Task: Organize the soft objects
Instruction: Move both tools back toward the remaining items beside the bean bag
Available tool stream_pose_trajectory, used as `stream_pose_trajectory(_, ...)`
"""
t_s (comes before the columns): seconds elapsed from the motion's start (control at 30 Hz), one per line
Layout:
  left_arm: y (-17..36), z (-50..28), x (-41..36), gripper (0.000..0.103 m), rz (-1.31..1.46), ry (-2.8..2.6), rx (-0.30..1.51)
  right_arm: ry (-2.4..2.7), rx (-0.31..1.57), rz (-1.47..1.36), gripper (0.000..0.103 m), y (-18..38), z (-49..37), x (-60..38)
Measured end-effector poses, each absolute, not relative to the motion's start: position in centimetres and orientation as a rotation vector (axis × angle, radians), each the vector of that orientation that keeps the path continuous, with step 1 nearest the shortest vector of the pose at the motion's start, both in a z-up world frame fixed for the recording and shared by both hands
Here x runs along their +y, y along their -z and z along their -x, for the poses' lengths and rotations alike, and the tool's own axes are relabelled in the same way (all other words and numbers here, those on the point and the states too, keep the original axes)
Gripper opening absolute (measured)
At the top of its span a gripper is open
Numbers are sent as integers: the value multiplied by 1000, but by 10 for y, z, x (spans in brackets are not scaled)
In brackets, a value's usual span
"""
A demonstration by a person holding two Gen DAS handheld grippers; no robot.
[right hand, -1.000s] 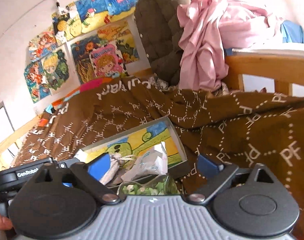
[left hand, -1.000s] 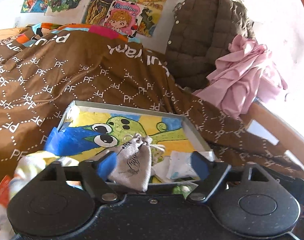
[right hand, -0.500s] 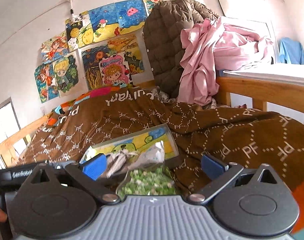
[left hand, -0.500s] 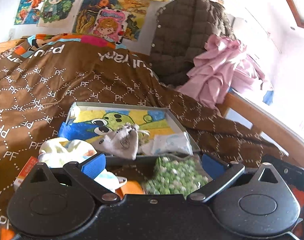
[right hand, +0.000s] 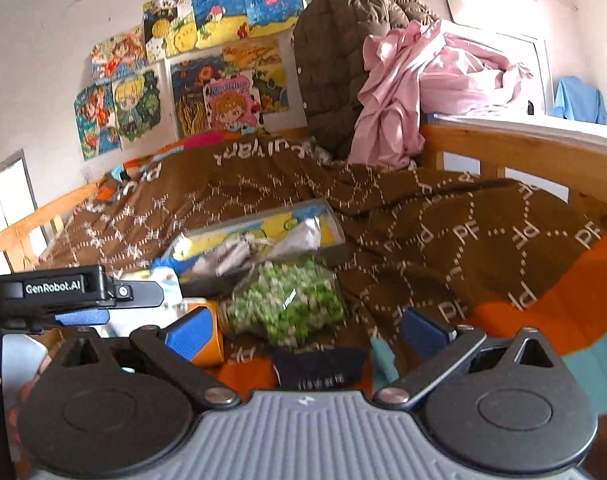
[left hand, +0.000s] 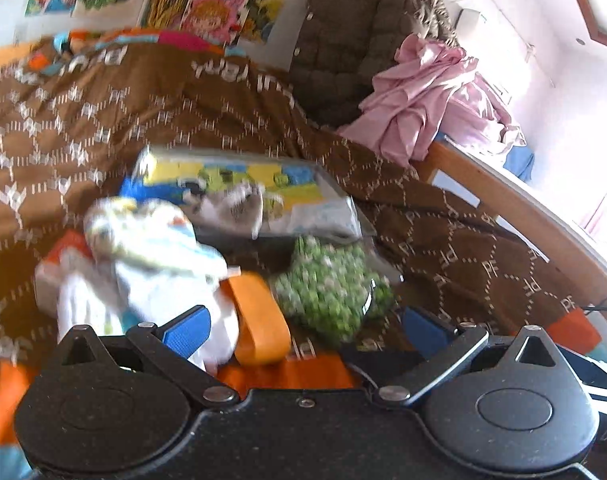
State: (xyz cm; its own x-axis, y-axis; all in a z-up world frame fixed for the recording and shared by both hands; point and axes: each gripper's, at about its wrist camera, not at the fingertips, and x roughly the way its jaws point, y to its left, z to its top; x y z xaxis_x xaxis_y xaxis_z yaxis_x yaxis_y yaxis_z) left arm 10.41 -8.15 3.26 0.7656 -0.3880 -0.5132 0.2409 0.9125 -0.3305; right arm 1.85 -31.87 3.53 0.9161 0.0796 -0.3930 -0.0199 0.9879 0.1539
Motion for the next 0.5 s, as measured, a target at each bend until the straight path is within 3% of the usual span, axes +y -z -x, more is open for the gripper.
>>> stream_pose_trajectory(0.5, 20, -117, -90, 102, 416, 360, 776, -24, 637, -11, 103, 2, -40, -311)
